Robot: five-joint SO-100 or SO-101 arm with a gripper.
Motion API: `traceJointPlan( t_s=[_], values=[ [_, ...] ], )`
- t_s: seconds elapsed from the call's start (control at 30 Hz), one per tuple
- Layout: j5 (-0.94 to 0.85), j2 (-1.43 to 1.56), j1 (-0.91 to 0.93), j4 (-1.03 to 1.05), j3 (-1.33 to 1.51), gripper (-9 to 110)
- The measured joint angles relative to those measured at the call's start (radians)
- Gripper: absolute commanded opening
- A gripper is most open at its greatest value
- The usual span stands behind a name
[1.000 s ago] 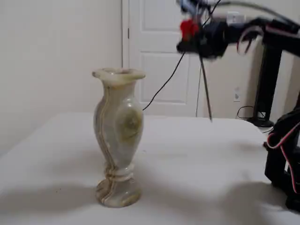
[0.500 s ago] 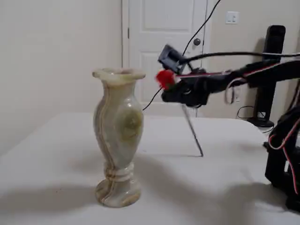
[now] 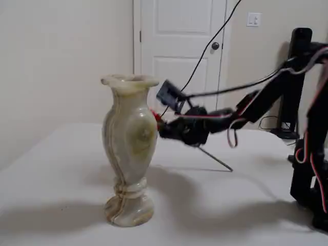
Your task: Pick up rose from vase and place it onto the table
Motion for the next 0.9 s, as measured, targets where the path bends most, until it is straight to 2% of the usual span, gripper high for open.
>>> traceJointPlan(
  t_s=[0.13, 0.33, 0.6, 0.8, 0.9],
  values=[
    [0.0, -0.222, 0.0, -0.201, -0.078, 2],
    [0.012, -0.37, 0.0, -0.311, -0.103, 7],
    [0.035, -0.407, -0.02, -0.371, -0.112, 32],
    [0.032, -0.437, -0.02, -0.405, -0.133, 44],
    [0.006, -0.471, -0.008, -0.425, -0.164, 46]
  ],
)
